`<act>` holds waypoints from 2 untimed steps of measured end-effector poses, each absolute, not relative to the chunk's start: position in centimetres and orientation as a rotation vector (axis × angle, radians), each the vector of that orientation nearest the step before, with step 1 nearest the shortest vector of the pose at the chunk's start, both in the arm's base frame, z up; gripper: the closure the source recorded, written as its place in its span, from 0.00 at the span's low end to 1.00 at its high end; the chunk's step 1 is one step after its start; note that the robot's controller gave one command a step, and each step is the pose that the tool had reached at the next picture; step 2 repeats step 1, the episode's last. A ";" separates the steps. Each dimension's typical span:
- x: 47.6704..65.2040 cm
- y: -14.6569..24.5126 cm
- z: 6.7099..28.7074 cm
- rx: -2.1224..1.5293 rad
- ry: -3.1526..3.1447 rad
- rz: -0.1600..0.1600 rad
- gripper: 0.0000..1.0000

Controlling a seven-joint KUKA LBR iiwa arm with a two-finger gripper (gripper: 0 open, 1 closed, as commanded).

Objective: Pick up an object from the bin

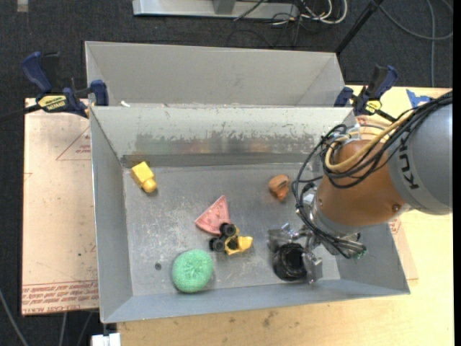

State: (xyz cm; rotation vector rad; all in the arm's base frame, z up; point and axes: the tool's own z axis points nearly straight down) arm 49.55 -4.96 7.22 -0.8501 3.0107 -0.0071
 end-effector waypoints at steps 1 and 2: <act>49.5 -3.9 7.2 -0.854 3.009 -0.007 1.00; 49.5 -3.9 7.2 -0.854 3.009 -0.007 1.00</act>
Offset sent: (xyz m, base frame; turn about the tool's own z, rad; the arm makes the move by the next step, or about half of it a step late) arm -0.0157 0.0415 -0.0022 -0.0050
